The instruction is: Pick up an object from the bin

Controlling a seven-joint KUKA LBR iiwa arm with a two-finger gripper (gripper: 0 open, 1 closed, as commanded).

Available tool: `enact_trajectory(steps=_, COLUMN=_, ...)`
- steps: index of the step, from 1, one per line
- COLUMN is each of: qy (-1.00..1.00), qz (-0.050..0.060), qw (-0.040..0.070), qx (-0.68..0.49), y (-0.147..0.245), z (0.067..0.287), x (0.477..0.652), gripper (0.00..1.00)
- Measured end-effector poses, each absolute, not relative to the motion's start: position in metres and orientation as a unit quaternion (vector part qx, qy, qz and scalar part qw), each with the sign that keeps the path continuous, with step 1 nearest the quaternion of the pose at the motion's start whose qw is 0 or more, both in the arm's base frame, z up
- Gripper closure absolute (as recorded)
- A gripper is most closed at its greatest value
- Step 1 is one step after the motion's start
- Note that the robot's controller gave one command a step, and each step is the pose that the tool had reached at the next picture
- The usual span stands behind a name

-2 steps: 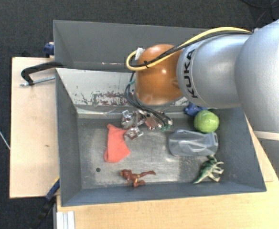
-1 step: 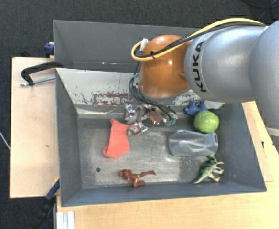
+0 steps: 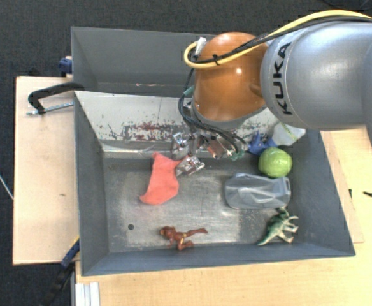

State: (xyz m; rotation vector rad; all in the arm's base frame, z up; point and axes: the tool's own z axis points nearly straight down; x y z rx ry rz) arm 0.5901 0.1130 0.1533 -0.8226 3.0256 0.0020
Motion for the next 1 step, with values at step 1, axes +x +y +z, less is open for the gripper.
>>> enact_trajectory(steps=1, qy=0.967, qz=0.000, qw=0.003, qx=-0.256, y=0.1208, z=0.1828, x=0.5972, gripper=1.00)
